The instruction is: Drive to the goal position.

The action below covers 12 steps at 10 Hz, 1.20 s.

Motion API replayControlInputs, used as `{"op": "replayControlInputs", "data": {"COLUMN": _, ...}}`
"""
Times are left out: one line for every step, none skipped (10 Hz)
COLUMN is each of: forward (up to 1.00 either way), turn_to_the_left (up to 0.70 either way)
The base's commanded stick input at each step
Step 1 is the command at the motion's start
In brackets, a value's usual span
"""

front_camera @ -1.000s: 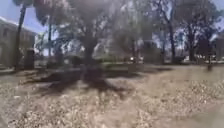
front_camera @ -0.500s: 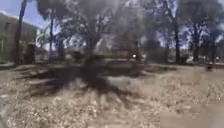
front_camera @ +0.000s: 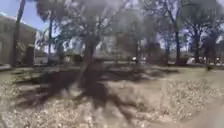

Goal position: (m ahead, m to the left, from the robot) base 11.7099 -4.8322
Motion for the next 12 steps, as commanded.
{"op": "replayControlInputs", "data": {"forward": 0.7, "turn_to_the_left": -0.28}}
{"op": "replayControlInputs", "data": {"forward": 0.7, "turn_to_the_left": -0.35}}
{"op": "replayControlInputs", "data": {"forward": 0.7, "turn_to_the_left": -0.35}}
{"op": "replayControlInputs", "data": {"forward": 0.7, "turn_to_the_left": -0.35}}
{"op": "replayControlInputs", "data": {"forward": 0.7, "turn_to_the_left": -0.35}}
{"op": "replayControlInputs", "data": {"forward": 0.7, "turn_to_the_left": -0.35}}
{"op": "replayControlInputs", "data": {"forward": 0.7, "turn_to_the_left": -0.35}}
{"op": "replayControlInputs", "data": {"forward": 0.7, "turn_to_the_left": -0.09}}
{"op": "replayControlInputs", "data": {"forward": 0.7, "turn_to_the_left": -0.01}}
{"op": "replayControlInputs", "data": {"forward": 0.7, "turn_to_the_left": 0.0}}
{"op": "replayControlInputs", "data": {"forward": 0.7, "turn_to_the_left": 0.0}}
{"op": "replayControlInputs", "data": {"forward": 0.7, "turn_to_the_left": 0.0}}
